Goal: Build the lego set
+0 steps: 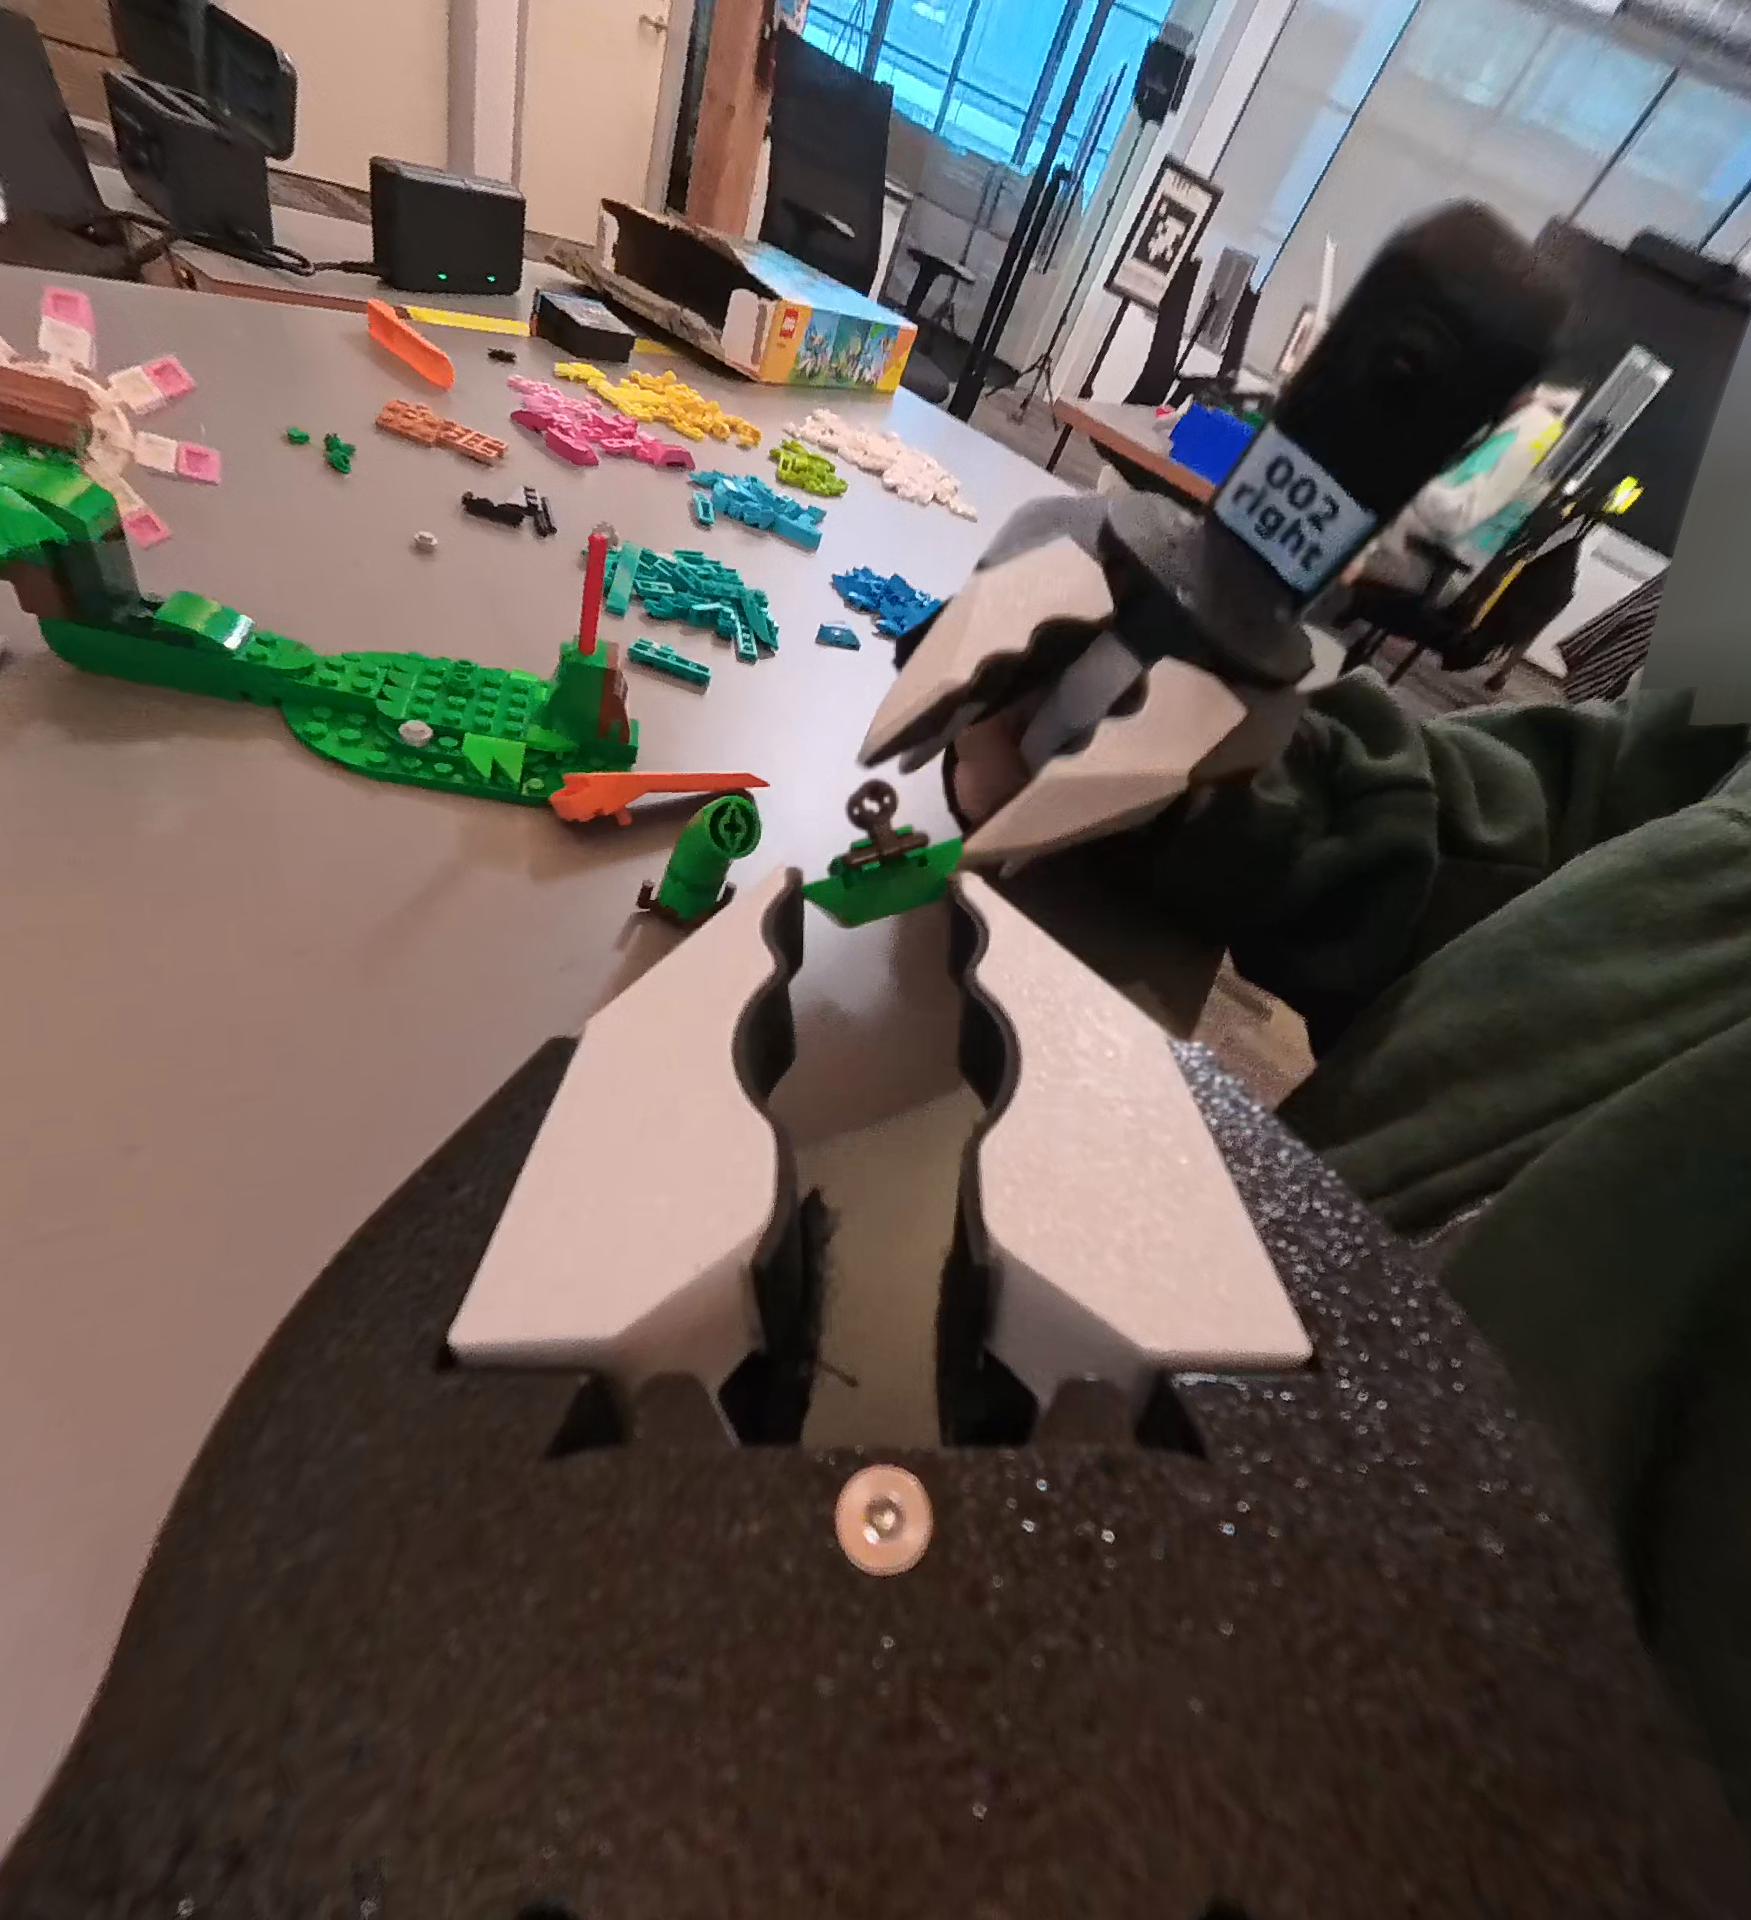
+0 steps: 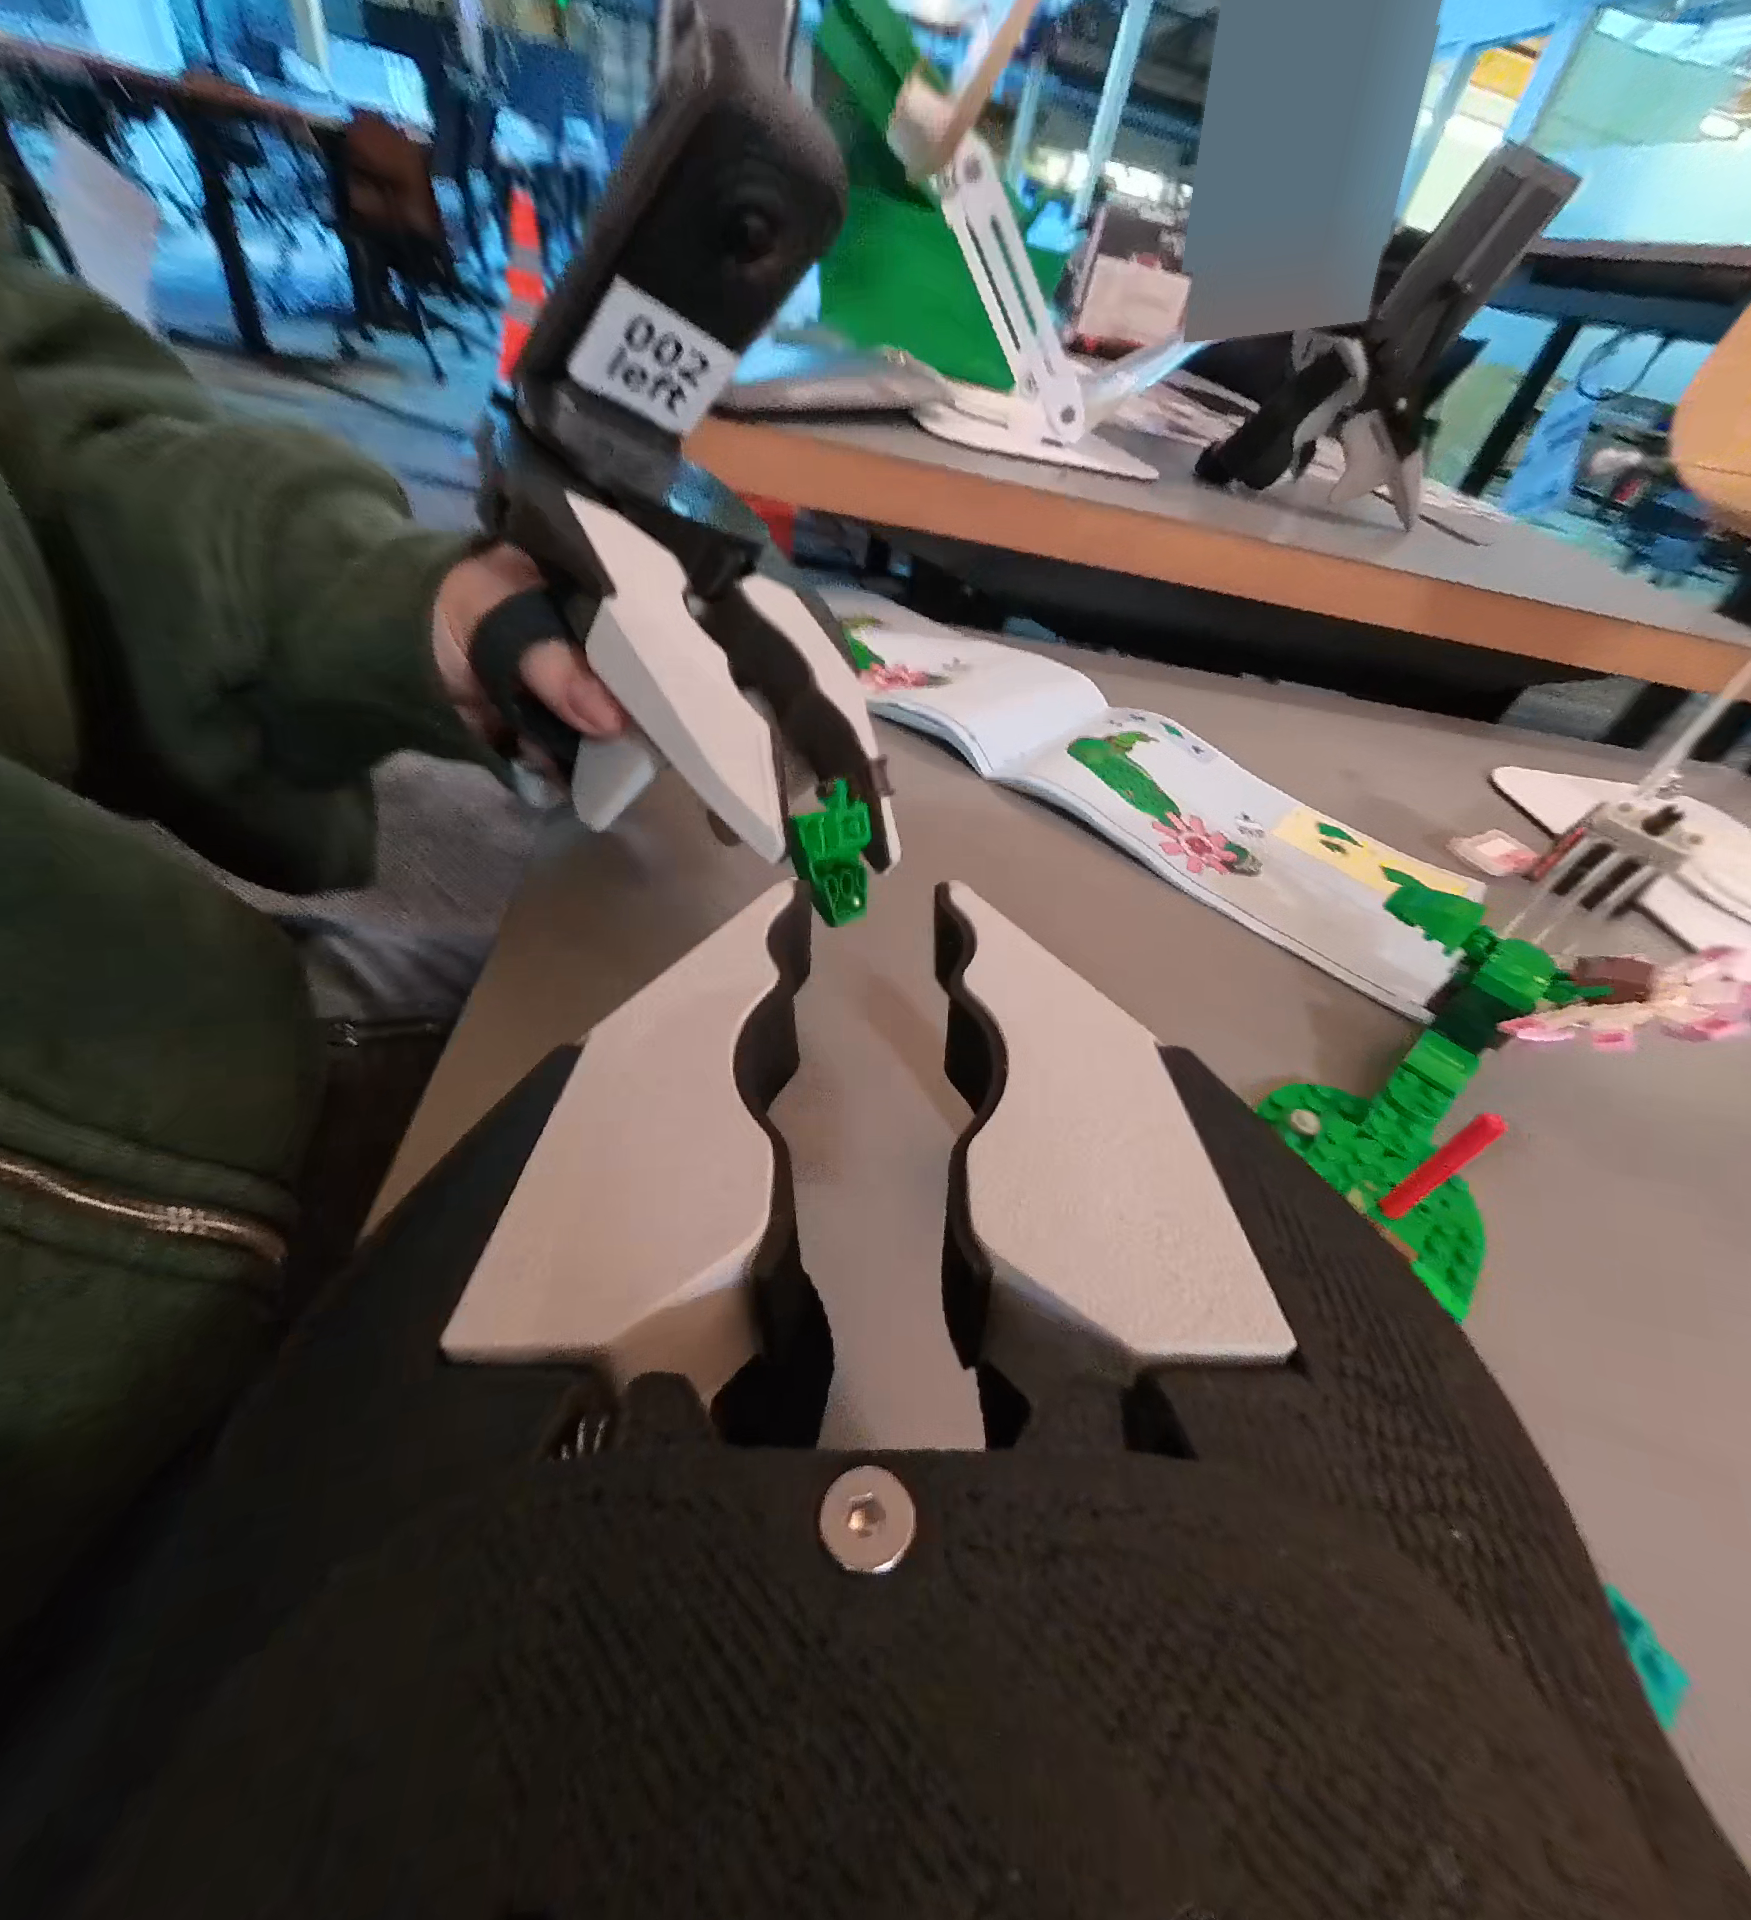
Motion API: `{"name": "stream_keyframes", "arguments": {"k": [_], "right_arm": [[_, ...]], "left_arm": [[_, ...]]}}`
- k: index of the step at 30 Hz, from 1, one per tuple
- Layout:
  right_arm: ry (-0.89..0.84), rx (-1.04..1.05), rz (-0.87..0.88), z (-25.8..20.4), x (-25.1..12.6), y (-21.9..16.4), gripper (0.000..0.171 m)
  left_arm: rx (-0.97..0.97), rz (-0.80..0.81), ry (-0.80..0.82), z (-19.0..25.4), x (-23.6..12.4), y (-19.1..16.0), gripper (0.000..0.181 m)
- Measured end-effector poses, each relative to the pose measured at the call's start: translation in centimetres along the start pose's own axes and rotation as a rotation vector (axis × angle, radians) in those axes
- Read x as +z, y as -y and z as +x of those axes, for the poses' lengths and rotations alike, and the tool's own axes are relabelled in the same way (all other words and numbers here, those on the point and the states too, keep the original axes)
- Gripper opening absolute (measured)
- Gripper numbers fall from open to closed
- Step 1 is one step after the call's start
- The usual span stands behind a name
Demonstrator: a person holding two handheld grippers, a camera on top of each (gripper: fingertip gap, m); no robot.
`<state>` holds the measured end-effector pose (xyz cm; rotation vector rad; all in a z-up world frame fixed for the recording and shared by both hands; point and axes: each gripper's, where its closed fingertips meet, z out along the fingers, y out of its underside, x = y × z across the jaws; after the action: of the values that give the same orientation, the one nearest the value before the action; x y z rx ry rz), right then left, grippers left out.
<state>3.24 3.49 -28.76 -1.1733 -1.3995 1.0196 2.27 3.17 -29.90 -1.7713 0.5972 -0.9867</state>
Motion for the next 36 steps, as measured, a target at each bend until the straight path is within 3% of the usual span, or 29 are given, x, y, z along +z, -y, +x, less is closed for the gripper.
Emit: {"name": "stream_keyframes", "arguments": {"k": [4,14,27,36], "right_arm": [[0.1,0.087,0.048,-0.4,-0.6,0.5,0.02],[0.332,0.079,-0.073,-3.8,-0.7,-0.9,0.013],[0.377,0.095,-0.109,-4.3,-0.8,-1.4,0.006],[0.321,0.19,-0.054,-2.8,-0.8,-0.7,0.005]], "left_arm": [[0.089,-0.086,0.001,0.1,0.1,-1.1,0.025],[0.239,-0.239,-0.127,3.0,1.4,-3.8,0.025],[0.285,-0.272,-0.149,3.5,1.5,-4.4,0.025],[0.249,-0.186,-0.102,3.0,1.8,-3.0,0.032]]}}
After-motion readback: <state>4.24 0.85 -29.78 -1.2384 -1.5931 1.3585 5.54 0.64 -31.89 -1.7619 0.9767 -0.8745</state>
